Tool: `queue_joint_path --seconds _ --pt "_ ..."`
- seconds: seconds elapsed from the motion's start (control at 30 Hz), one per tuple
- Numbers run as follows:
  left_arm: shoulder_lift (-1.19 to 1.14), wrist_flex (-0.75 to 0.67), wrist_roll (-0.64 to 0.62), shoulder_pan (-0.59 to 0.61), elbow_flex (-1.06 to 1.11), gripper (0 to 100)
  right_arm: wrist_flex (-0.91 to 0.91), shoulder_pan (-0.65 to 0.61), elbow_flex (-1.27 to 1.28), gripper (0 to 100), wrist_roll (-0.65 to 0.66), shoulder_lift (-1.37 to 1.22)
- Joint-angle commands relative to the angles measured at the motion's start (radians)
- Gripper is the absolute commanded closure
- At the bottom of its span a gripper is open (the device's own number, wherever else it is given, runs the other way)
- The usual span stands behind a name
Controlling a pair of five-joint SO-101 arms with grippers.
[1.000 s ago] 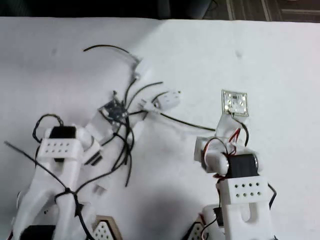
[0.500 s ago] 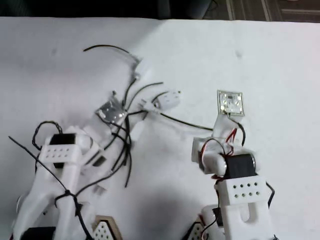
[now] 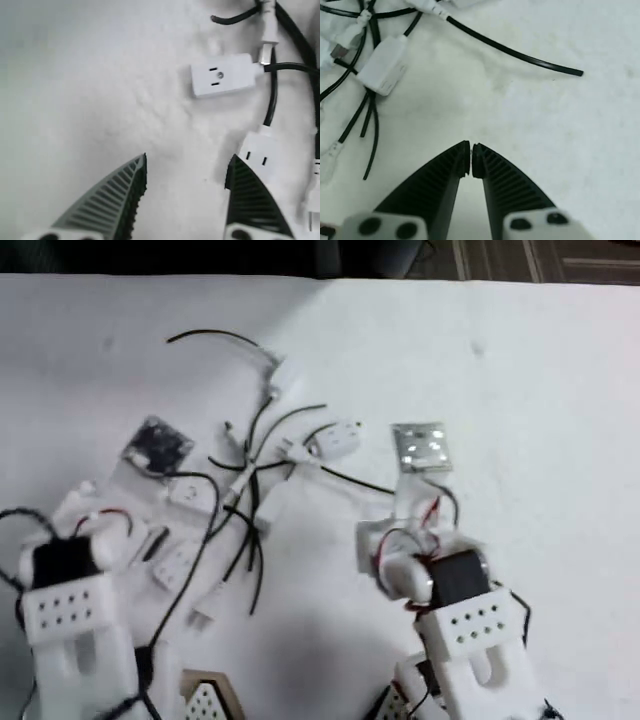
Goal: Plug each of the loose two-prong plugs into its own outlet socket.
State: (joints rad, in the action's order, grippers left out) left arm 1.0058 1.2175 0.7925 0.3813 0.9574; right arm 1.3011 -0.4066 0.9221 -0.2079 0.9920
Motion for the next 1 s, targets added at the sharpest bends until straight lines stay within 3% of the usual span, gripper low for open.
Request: queue_joint_path --seconds 0.0,0.2,0.37,0.5,0.63,0.97 --pt "0.116 0.006 -0.021 0.102 0.032 74 -0.012 -0.12 -0.084 97.8 -0.051 -0.073" --pt "0.265 -0.071 -0.173 0.277 0.157 74 0.005 -0.378 -0.203 97.7 -0.155 -0.303" --pt "0.346 -0.092 -0.279 0.338 0.247 74 0.004 -0.513 -0.338 97.3 -0.236 -0.478" --pt "0.363 -0.092 -0.359 0.348 0.278 74 0.008 -0.545 -0.436 87.2 -0.305 -0.628" --pt "0.366 -0.092 -0.422 0.343 0.308 74 0.007 -0.455 -0.494 83.0 -0.296 -0.714" --pt "0.366 -0.112 -0.423 0.274 0.405 74 0.002 -0.105 -0.674 82.7 0.341 -0.86"
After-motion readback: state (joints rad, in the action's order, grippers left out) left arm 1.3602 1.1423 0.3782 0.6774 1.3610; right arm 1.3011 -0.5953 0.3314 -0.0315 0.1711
